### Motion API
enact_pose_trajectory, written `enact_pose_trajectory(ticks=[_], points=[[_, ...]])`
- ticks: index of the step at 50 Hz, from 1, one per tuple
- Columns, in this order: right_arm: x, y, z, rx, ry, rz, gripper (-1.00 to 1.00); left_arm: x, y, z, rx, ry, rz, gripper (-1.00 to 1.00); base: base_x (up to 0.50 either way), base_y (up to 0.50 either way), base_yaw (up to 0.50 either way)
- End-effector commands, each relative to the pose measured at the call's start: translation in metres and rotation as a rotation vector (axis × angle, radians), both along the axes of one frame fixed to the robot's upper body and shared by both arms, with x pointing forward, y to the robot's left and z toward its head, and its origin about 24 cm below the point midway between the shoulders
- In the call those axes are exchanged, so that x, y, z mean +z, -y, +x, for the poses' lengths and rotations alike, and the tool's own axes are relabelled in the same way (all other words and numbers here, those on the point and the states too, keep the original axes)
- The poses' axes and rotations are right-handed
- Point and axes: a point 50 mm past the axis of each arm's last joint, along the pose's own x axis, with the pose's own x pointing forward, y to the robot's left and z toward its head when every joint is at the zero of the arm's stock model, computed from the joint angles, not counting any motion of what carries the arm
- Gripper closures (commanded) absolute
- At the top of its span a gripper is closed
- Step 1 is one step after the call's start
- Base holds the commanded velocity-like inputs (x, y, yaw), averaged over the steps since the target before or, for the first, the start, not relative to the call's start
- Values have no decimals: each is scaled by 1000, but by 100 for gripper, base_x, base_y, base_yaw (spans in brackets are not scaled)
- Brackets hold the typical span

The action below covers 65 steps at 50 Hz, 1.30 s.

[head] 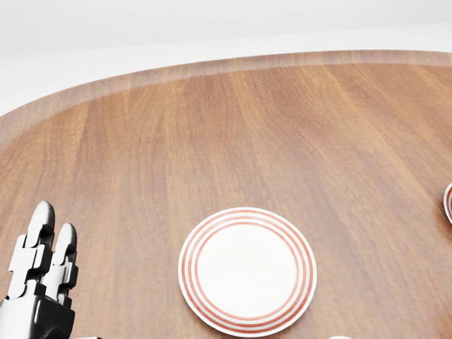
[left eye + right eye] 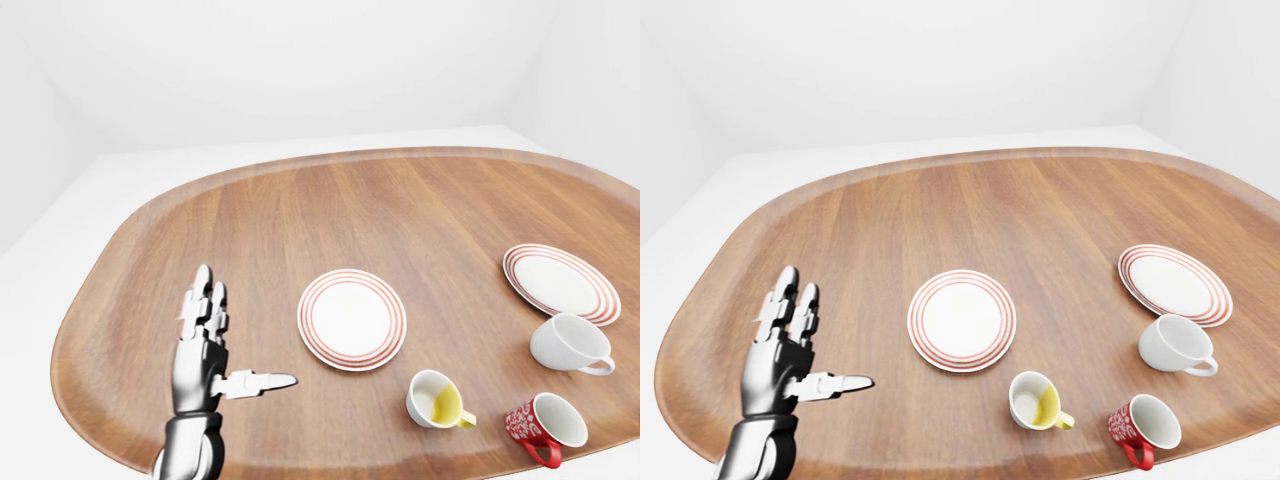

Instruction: Put the red mug on the left plate.

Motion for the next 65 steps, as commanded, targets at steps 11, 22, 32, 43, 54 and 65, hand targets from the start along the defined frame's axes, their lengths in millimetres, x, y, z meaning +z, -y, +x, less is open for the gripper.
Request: enact_pose_trajectory(ticks=[11, 22, 32, 43, 54, 65], points=[[42, 15, 52, 167, 44, -153, -100, 1, 4, 1, -9, 2, 14, -100, 0, 0, 0], [35, 18, 101, 320, 72, -138, -100, 1, 5, 1, -11, 3, 16, -100, 0, 0, 0], [22, 21, 112, 376, 124, -76, -100, 1, 5, 2, -12, 3, 20, -100, 0, 0, 0], [4, 9, 131, 477, 174, 81, -100, 0, 5, 2, -12, 0, 20, -100, 0, 0, 0], [-4, -10, 124, 545, 165, 229, -100, -1, 5, 2, -13, -4, 21, -100, 0, 0, 0], [-13, -13, 122, 534, 103, 229, -100, -1, 5, 3, -13, -4, 21, -100, 0, 0, 0]])
